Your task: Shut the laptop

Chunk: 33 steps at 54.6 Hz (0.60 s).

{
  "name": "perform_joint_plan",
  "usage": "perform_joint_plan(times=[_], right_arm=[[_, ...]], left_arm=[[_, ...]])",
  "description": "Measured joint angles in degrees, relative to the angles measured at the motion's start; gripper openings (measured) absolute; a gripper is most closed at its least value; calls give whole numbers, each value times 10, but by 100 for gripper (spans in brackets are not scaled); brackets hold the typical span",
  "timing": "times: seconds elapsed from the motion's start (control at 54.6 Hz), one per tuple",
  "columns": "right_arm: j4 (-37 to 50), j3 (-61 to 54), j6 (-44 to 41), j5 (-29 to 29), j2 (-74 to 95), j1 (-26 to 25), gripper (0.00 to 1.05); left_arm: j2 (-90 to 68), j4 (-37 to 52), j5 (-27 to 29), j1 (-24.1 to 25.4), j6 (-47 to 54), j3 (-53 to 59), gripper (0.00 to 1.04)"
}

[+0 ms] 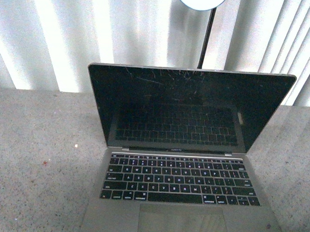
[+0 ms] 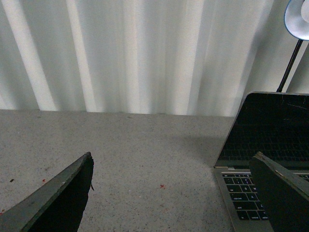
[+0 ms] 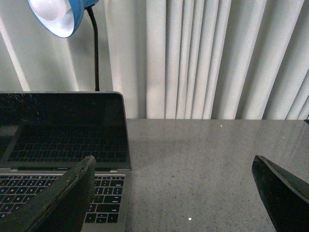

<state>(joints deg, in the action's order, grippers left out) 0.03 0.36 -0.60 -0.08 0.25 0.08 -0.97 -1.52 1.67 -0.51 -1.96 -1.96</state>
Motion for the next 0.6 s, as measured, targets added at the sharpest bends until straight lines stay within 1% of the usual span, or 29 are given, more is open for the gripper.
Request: perform_joint_plan(times=[0.018, 0.055, 0.073, 0.11, 0.147, 0.183, 0.22, 0.256, 0.275, 0.293, 0.366, 0.421, 0.476, 0.495, 0.531, 0.549, 0.604], right_arm=[[-8, 3, 6, -9, 5, -2, 97], [-76, 32, 28, -49, 40, -10, 97], [-94, 42, 33, -56, 54, -12, 97], [-148, 78, 43, -79, 119, -13, 97], [-155, 100, 44, -96, 165, -13, 97], [-144, 126, 37, -118, 221, -15, 97], [-136, 146, 25, -136, 260, -20, 97], [-119, 176, 2, -170, 320, -35, 97], [-113, 181, -9, -174, 332, -38, 97], [-101, 190, -24, -178, 354, -44, 97], [-43, 220, -90, -186, 431, -61, 97], [2, 242, -140, -200, 486, -69, 97], [45, 262, -191, -213, 537, -71, 97], [67, 275, -217, -229, 565, -72, 97], [81, 290, -235, -243, 591, -72, 97], [92, 304, -255, -259, 614, -71, 97], [121, 326, -289, -281, 649, -69, 97]], left_arm=[[-11, -26, 17, 1, -19, -9, 98], [-40, -55, 17, 7, -46, -23, 98], [-68, -57, 8, 15, -70, -30, 98], [-123, -31, -13, 27, -110, -40, 98], [-164, 8, -33, 31, -119, -45, 98], [-207, 54, -54, 32, -123, -51, 98], [-268, 120, -87, 31, -119, -65, 98], [-331, 186, -134, 31, -103, -83, 98], [-365, 224, -158, 31, -91, -92, 98], [-402, 261, -166, 31, -85, -102, 98], [-518, 347, -187, 22, -73, -149, 98], [-591, 382, -179, 7, -59, -187, 98], [-640, 386, -177, -11, -40, -221, 98], [-654, 380, -179, -21, -31, -234, 98], [-672, 359, -180, -43, -7, -261, 98], [-680, 350, -179, -56, 11, -274, 98], [-702, 323, -161, -88, 56, -317, 98]])
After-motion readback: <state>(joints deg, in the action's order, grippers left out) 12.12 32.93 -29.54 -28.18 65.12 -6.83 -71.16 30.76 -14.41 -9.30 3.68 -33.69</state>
